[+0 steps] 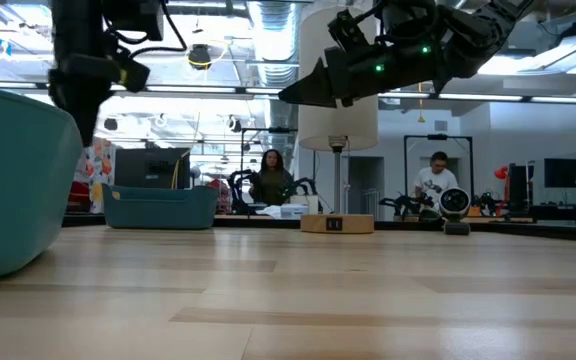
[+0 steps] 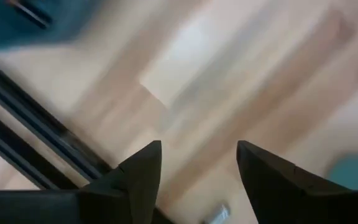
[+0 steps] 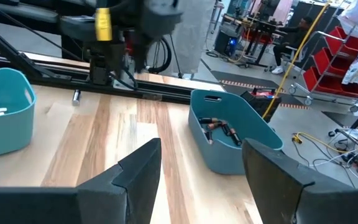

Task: Sort batteries
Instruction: Put the silver battery into the green bin

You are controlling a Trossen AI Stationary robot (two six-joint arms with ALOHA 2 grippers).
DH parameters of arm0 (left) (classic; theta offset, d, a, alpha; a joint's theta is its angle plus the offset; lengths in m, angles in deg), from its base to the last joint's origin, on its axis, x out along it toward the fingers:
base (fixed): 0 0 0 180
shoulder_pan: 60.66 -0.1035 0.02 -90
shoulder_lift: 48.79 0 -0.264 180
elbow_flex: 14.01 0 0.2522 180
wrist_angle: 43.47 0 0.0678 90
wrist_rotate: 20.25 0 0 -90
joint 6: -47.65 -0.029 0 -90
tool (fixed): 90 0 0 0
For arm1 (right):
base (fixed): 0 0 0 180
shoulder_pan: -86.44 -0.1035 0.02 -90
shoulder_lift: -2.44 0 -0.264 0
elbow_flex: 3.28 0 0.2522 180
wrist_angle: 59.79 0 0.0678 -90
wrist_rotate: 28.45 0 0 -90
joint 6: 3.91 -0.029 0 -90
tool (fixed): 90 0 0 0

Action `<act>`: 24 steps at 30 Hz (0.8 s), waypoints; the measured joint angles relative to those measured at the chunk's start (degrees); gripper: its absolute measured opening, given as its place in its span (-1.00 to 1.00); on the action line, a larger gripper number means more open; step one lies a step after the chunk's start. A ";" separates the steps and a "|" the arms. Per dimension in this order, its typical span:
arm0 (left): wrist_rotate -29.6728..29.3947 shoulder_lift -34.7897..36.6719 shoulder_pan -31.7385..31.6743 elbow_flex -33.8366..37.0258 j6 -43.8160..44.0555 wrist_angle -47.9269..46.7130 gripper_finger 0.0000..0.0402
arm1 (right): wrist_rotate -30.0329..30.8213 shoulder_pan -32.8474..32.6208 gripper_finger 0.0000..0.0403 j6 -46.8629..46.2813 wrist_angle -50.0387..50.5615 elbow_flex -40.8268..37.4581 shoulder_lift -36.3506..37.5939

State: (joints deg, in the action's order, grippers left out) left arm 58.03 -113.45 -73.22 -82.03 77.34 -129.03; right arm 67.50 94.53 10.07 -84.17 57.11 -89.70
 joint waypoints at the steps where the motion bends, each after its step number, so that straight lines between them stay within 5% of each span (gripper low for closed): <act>1: 1.37 -0.54 1.31 0.00 0.56 -1.24 0.00 | 0.00 0.02 0.19 0.00 0.02 0.00 0.00; 12: 12.34 -11.01 16.44 0.00 0.28 -8.75 -0.13 | 0.00 0.32 0.19 -0.09 0.40 0.01 0.00; 24: 21.31 -20.85 18.41 8.05 -1.52 -8.40 -0.13 | 0.00 -0.52 0.19 -0.11 0.45 0.00 0.00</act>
State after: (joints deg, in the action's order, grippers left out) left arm 79.34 -134.29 -54.81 -73.97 75.82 -137.43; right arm 67.50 94.01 9.96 -83.72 57.11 -89.70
